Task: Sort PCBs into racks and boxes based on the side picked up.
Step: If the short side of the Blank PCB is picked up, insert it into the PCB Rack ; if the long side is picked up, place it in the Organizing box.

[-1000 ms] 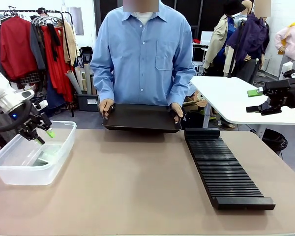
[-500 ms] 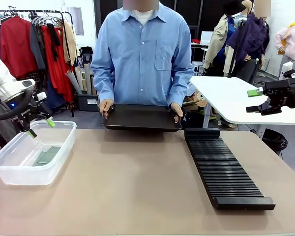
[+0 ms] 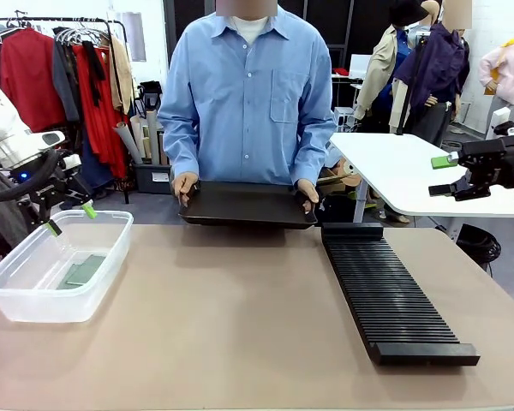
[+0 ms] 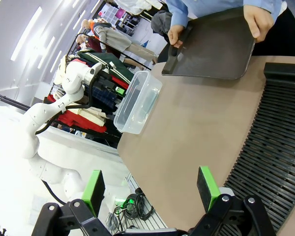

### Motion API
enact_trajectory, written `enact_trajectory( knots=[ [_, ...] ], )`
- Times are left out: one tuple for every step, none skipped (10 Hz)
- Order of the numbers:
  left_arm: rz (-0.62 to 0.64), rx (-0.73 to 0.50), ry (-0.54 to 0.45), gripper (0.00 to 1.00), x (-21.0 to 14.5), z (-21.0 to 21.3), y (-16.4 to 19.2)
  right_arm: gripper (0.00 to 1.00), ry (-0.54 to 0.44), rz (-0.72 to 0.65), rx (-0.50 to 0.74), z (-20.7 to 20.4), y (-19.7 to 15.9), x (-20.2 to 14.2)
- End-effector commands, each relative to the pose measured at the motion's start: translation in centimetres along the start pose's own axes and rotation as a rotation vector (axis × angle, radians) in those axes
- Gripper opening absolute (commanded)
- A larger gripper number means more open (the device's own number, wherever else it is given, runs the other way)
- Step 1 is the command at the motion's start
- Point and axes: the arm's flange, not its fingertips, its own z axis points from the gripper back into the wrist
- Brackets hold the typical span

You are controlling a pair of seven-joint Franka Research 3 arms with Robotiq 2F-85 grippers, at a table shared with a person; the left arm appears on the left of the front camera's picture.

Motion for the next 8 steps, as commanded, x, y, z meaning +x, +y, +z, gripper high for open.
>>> enact_trajectory(
  knots=[
    [-0.014,-0.015,0.010,1.00,0.30,-0.03,0.29,1.00,-0.003,0.006,0.008,0.07,0.23,0.15],
    [-0.014,-0.015,0.010,1.00,0.30,-0.03,0.29,1.00,-0.003,0.006,0.008,0.07,0.23,0.15],
    [-0.014,-0.015,0.010,1.00,0.30,-0.03,0.29,1.00,-0.003,0.006,0.008,0.07,0.23,0.15],
    [-0.014,-0.015,0.010,1.00,0.30,-0.03,0.29,1.00,-0.003,0.006,0.008,0.07,0.23,0.15],
    [-0.014,-0.015,0.010,1.00,0.30,-0.03,0.29,1.00,-0.003,0.006,0.008,0.07,0.23,0.15],
    [-0.014,-0.015,0.010,1.00,0.30,-0.03,0.29,1.00,-0.003,0.006,0.008,0.07,0.23,0.15],
    [-0.014,-0.015,0.010,1.00,0.30,-0.03,0.29,1.00,-0.003,0.006,0.008,0.07,0.23,0.15],
    [-0.014,-0.015,0.010,1.00,0.30,-0.03,0.29,1.00,-0.003,0.006,0.008,0.07,0.23,0.15]
  ],
)
